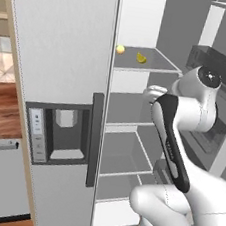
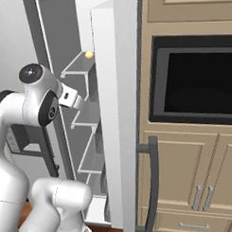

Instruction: Take the lemon wedge from the fridge and place it on the plate with fish on the dining counter.

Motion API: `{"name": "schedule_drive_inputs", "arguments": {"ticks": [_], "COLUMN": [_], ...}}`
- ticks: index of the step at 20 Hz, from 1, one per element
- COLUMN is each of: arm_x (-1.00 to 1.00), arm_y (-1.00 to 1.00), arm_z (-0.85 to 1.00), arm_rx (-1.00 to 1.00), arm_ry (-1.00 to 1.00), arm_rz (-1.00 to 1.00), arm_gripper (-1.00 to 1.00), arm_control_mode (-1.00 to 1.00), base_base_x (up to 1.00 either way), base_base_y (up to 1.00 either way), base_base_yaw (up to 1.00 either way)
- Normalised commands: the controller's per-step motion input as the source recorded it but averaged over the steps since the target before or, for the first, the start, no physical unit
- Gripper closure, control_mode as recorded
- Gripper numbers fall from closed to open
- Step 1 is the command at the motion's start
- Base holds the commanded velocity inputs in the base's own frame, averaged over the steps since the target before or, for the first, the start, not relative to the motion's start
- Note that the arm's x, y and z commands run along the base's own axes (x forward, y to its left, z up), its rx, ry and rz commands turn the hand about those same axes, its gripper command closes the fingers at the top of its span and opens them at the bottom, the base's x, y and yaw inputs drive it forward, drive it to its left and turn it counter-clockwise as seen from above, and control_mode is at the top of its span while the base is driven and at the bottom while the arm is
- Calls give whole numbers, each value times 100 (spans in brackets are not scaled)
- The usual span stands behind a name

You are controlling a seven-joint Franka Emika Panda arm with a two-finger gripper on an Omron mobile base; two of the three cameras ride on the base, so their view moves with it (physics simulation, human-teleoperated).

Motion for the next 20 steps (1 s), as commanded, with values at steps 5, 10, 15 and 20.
{"name": "schedule_drive_inputs", "arguments": {"ticks": [5, 10, 15, 20], "arm_x": [0, 5, 11, 23], "arm_y": [0, 0, 0, -14], "arm_z": [0, 59, 100, 88], "arm_rx": [0, -10, -24, -15], "arm_ry": [0, -6, -18, -7], "arm_rz": [0, -3, -1, 1], "arm_gripper": [-100, -100, -100, -100], "arm_control_mode": [100, -100, -100, -100], "base_base_x": [26, 6, 0, 0], "base_base_y": [4, 0, 0, 0], "base_base_yaw": [0, 0, 0, 0]}}
